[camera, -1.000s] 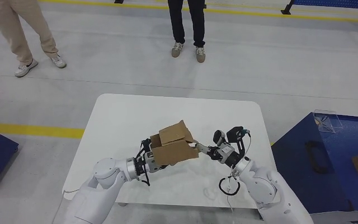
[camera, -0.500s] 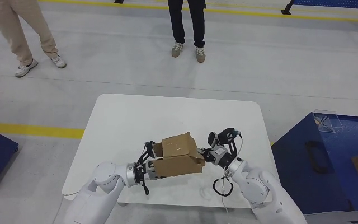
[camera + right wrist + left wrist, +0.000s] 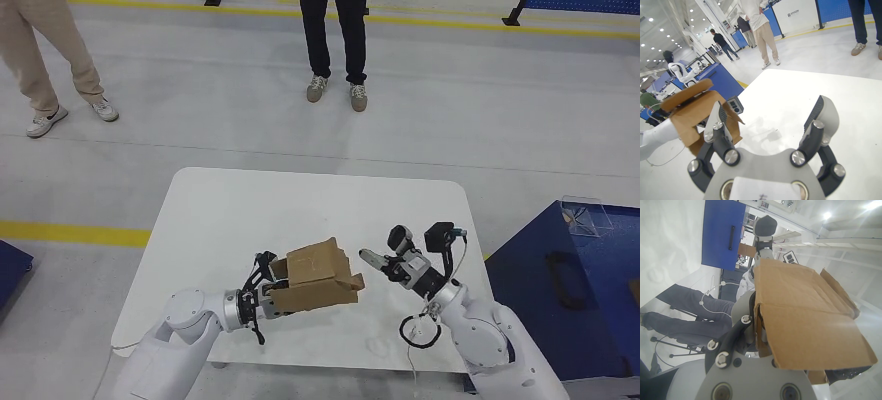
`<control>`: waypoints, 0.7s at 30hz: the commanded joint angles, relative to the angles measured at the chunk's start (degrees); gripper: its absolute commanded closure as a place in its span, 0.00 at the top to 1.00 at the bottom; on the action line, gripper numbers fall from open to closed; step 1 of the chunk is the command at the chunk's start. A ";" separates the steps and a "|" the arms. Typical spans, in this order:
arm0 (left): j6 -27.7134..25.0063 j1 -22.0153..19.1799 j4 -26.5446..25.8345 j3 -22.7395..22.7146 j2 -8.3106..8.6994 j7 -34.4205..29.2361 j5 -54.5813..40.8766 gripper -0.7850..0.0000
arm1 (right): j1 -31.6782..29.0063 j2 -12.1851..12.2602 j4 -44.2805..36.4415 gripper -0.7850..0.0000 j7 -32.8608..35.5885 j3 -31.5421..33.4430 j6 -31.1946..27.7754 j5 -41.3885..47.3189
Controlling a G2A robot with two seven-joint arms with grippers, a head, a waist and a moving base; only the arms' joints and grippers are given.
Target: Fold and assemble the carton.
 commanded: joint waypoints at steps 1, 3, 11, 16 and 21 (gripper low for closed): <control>-0.65 0.23 -0.47 0.09 0.05 1.16 1.08 0.00 | -0.90 0.16 -1.40 1.00 1.78 0.44 -0.62 0.23; -1.41 0.52 -0.99 0.00 0.10 2.10 1.66 0.00 | -1.09 0.21 -2.25 1.00 3.14 0.21 -0.38 -0.62; -2.65 1.35 -2.07 0.37 0.23 4.56 3.89 0.00 | 0.64 -0.24 -0.47 1.00 5.29 -4.17 2.25 -4.92; -3.80 2.28 -3.15 0.30 0.38 5.40 4.64 0.00 | 1.27 -0.58 0.57 1.00 4.64 -6.30 2.61 -6.22; -3.59 2.56 -3.37 0.27 0.51 5.45 4.86 0.00 | 1.35 -0.68 0.83 1.00 4.69 -6.70 2.56 -5.96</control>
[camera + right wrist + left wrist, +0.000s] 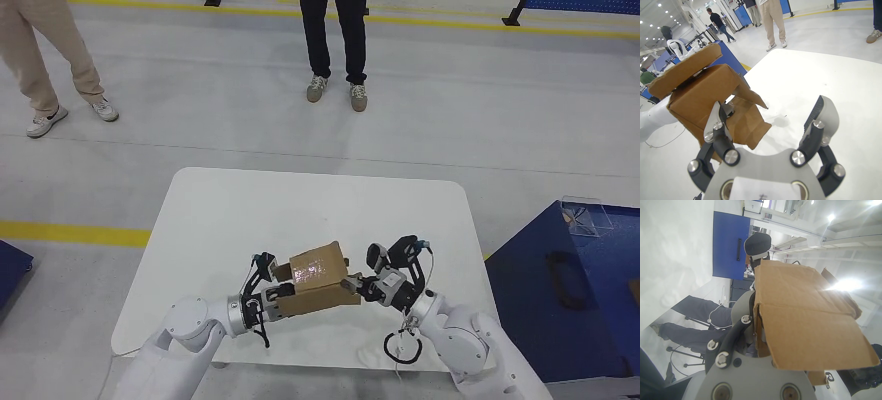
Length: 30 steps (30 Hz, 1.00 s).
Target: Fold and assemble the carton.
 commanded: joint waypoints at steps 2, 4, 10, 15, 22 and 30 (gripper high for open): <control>0.00 0.06 -0.03 0.04 0.04 0.12 0.04 0.00 | -0.24 -0.03 0.02 1.00 -0.38 0.08 -0.23 0.47; 0.01 0.10 -0.02 0.09 0.05 0.15 -0.20 0.00 | -0.29 -0.03 0.01 1.00 -0.35 0.26 -0.28 0.62; -0.09 0.03 0.29 0.63 0.06 0.08 0.09 0.00 | -0.06 -0.18 -0.11 1.00 -0.06 -0.46 0.03 0.69; -0.42 0.13 0.43 0.64 0.08 0.65 -0.08 0.00 | 0.21 -0.24 -0.17 1.00 -0.98 0.06 0.42 0.66; -1.46 0.33 0.82 0.17 0.12 1.63 -1.01 0.00 | -1.10 0.04 -0.57 1.00 -2.10 3.20 0.25 1.65; -3.36 0.82 1.52 -1.38 -0.02 6.40 -3.62 0.00 | -6.08 0.75 -2.94 1.00 -1.40 7.50 -2.04 1.51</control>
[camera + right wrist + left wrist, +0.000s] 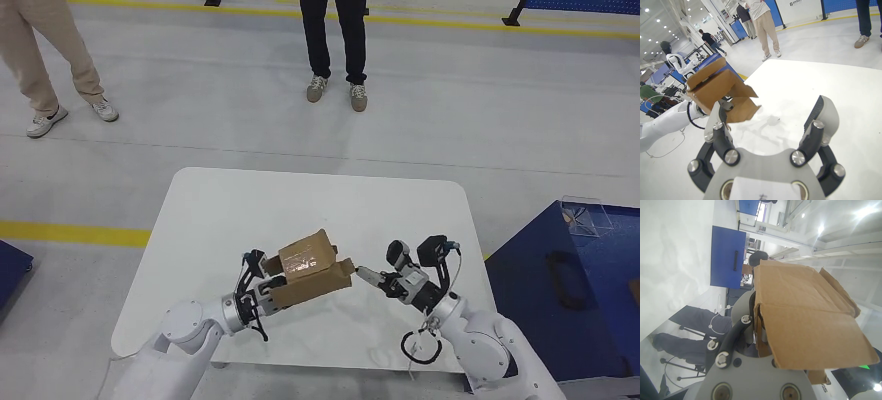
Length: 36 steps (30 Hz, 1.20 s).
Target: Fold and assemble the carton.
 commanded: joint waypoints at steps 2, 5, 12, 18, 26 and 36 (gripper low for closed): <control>-0.33 0.06 0.11 -0.20 -0.09 1.82 -0.33 0.00 | -0.40 0.00 -0.08 1.00 0.35 -0.49 -0.03 -1.19; -0.40 -0.11 0.21 0.08 -0.14 1.24 -0.42 0.00 | 0.63 -0.35 0.81 1.00 -1.16 -3.06 1.42 -4.65; -0.22 0.08 0.01 0.67 -0.20 1.08 0.05 0.00 | 5.83 -1.40 4.38 1.00 -1.64 -8.19 5.41 -6.47; -0.17 0.37 -0.05 0.46 -0.11 1.07 0.46 0.00 | 7.76 -2.06 4.73 1.00 -1.46 -10.93 7.41 -6.70; -0.05 1.00 -0.27 -0.10 -0.04 2.02 -0.11 0.00 | 7.83 -2.26 3.88 1.00 -1.70 -11.22 8.61 -8.43; 0.64 1.90 -1.80 -0.22 0.06 1.94 -0.28 0.00 | 10.72 -2.79 5.65 1.00 -6.36 -10.11 13.48 -12.29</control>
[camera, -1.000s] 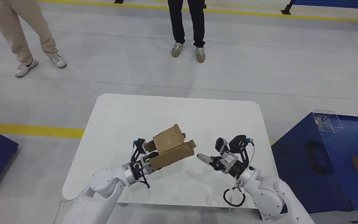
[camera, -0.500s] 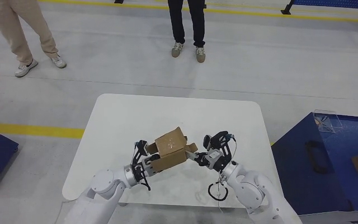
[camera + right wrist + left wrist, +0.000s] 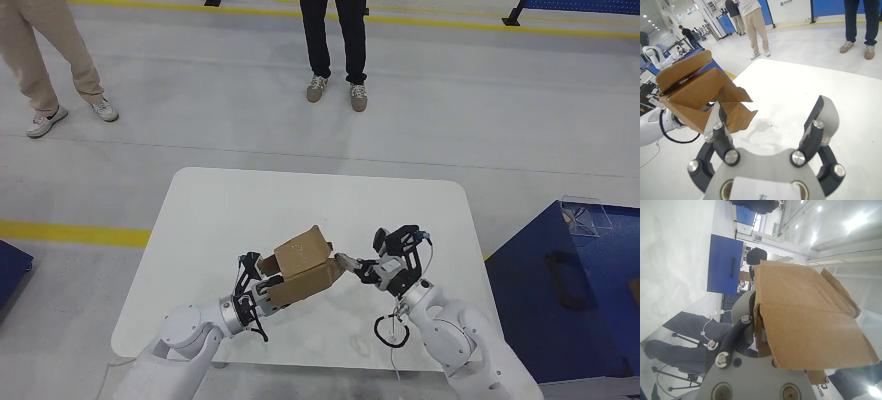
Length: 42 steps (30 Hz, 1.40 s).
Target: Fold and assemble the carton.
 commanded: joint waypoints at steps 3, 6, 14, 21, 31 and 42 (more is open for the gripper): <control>-0.27 0.14 -0.45 0.31 -0.02 0.66 0.91 0.00 | 3.69 -0.73 3.16 1.00 -3.73 -2.31 3.99 -5.75; -0.27 0.18 -0.64 0.52 -0.06 0.92 1.13 0.00 | 5.59 -1.24 4.84 1.00 -5.63 -4.34 6.64 -10.28; -0.78 -0.09 0.12 0.75 -0.17 2.92 2.26 0.00 | 7.24 -2.39 6.08 1.00 -4.97 -8.95 10.64 -17.57; -1.02 -0.35 0.61 0.94 -0.29 3.45 2.23 0.00 | 4.42 -2.41 2.17 1.00 -2.96 -8.76 10.62 -19.63; -1.06 -0.76 1.04 1.73 -0.49 3.22 2.41 0.00 | 2.76 -3.04 0.97 1.00 -1.85 -10.15 10.77 -20.61; -0.13 -0.70 1.37 1.13 -0.53 1.27 -0.78 0.00 | 1.14 -3.19 -0.72 1.00 -3.26 -6.91 9.70 -17.86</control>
